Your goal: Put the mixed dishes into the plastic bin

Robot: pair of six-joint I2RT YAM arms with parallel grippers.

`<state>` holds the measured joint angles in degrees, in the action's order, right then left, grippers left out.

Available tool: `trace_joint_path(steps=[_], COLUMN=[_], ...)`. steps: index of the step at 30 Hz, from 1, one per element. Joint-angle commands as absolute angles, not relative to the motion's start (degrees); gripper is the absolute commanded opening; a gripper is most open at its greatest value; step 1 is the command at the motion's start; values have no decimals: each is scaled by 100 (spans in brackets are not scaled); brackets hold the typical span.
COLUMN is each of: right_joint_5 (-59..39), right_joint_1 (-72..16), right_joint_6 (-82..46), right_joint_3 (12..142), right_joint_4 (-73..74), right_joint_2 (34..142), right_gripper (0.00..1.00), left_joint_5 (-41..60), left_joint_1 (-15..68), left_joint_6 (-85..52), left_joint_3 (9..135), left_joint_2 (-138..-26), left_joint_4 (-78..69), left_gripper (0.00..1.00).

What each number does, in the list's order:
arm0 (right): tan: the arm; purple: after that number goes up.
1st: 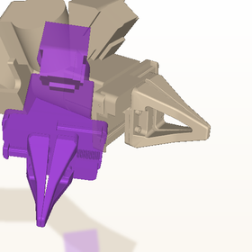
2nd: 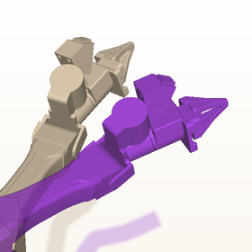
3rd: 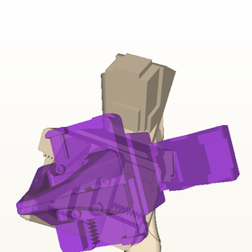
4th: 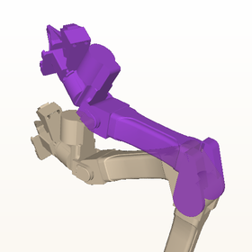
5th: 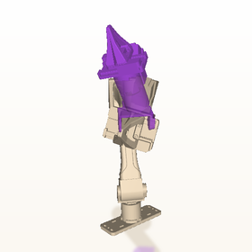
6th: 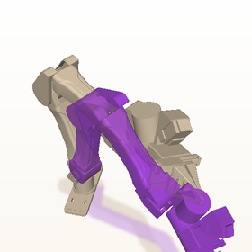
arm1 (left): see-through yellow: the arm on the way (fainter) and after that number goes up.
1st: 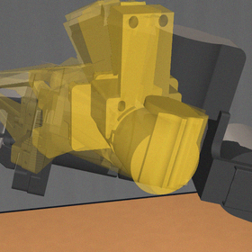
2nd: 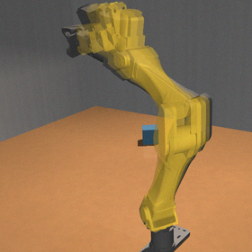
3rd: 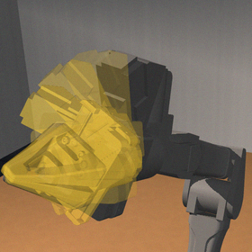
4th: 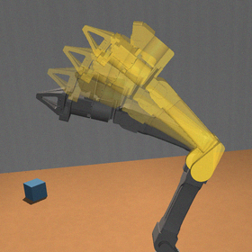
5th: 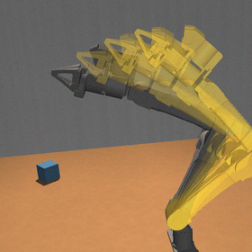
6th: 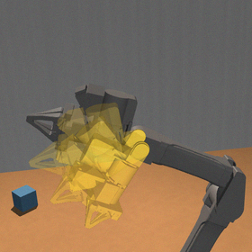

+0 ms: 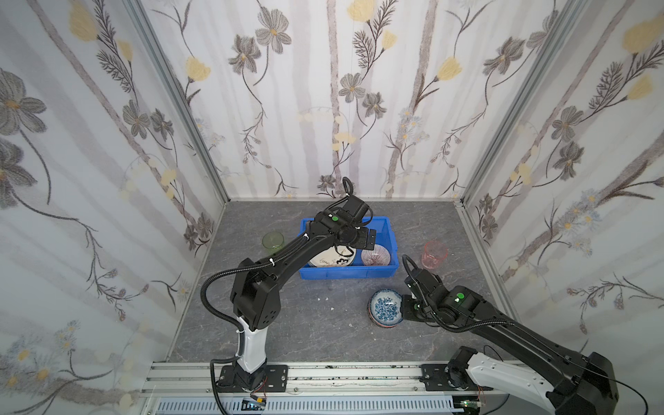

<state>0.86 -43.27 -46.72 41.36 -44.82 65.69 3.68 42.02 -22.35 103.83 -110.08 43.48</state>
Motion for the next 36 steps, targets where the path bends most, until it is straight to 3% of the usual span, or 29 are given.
trace_joint_path(steps=[1, 8, 24, 36], right_joint_5=[167, 193, 95, -154], right_joint_1=[-4333, -4334, -4336, -4324], right_joint_6=[-4606, -4529, -4369, -3937], right_joint_3=[4192, 4271, 4622, 5088], right_joint_4=[-4297, -4402, -4670, -4756], right_joint_2=[6587, 6558, 6468, 6666], right_gripper=[15, 8, 2, 0], left_joint_5=[386, 329, 25, -99], left_joint_1=[4182, 4187, 4259, 4845], left_joint_6=[-2309, -2347, -2411, -3126], left_joint_3=[10415, 10415, 10176, 8745], left_joint_2=[-10950, -10945, -10679, -9321], left_joint_4=[4292, 4283, 4281, 4284], left_gripper=[100, 100, 100, 100])
